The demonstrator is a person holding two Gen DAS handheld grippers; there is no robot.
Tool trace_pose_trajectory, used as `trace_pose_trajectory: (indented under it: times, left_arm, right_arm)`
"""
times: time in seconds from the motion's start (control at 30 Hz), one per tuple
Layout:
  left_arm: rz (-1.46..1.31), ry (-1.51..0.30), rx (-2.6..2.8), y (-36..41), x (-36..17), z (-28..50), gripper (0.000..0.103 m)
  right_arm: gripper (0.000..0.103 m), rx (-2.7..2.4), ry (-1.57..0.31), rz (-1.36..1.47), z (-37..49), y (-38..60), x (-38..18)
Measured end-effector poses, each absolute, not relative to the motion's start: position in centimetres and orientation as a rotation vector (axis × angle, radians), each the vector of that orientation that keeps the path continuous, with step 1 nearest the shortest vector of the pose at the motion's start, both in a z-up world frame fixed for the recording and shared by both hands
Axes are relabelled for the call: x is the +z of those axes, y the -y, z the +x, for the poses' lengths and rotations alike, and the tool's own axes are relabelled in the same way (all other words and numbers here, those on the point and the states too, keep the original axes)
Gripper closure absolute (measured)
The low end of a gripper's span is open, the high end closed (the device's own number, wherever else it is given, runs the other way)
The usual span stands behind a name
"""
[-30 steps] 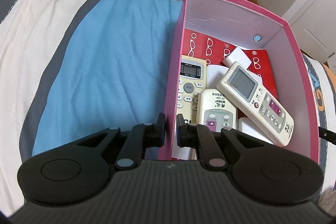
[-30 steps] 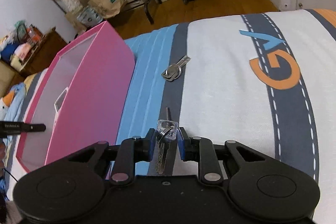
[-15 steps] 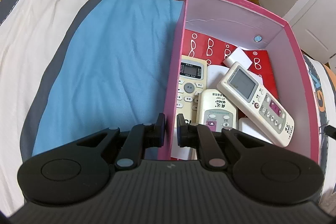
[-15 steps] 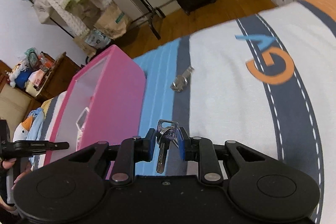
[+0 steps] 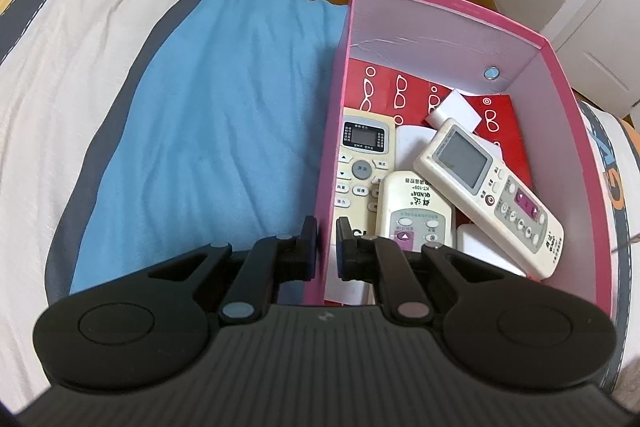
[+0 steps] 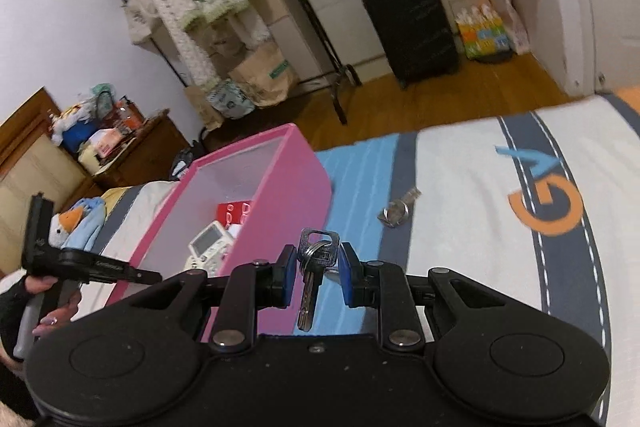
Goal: Organize rigid objects
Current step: 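Carry the keys into the pink box and open the right gripper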
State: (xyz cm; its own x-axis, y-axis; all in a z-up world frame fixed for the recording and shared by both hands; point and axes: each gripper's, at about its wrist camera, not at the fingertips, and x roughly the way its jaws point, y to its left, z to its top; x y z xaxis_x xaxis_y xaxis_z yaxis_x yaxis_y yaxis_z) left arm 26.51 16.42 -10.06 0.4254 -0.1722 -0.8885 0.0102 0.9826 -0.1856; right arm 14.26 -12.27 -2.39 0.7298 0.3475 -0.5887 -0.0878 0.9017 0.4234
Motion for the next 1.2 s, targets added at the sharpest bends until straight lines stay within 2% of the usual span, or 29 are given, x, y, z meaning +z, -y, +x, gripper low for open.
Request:
trace_pose_trajectory:
  times: [0.2,0.47,0.67,1.0,1.2]
  left_arm:
    - [-0.215,-1.148,-0.109,-17.2,-10.2,26.7,0.096]
    - [-0.212,-1.156,-0.109,-17.2,-10.5,26.8,0.096]
    - [-0.209,-1.168,-0.105,-17.2,-10.6,26.9,0.095]
    - [-0.188,-1.163,-0.098,-16.9,-10.7,26.9,0.095]
    - [-0.2,-1.165,-0.102,-17.0,-10.7,27.0,0.095]
  right_arm:
    - [0.077,0.207,-0.574,0.206,12.7,10.1,-0.3]
    - [0.077,0.312,-0.533,0.157,13.0,7.2,3.1]
    - [0.077,0.371,-0.58,0.044,14.1,2.8,4.0]
    - [0.077,0.388,-0.611,-0.125,16.3,-2.4,2.4]
    - [0.077,0.41,-0.661,-0.123,17.8,-3.2,1.4]
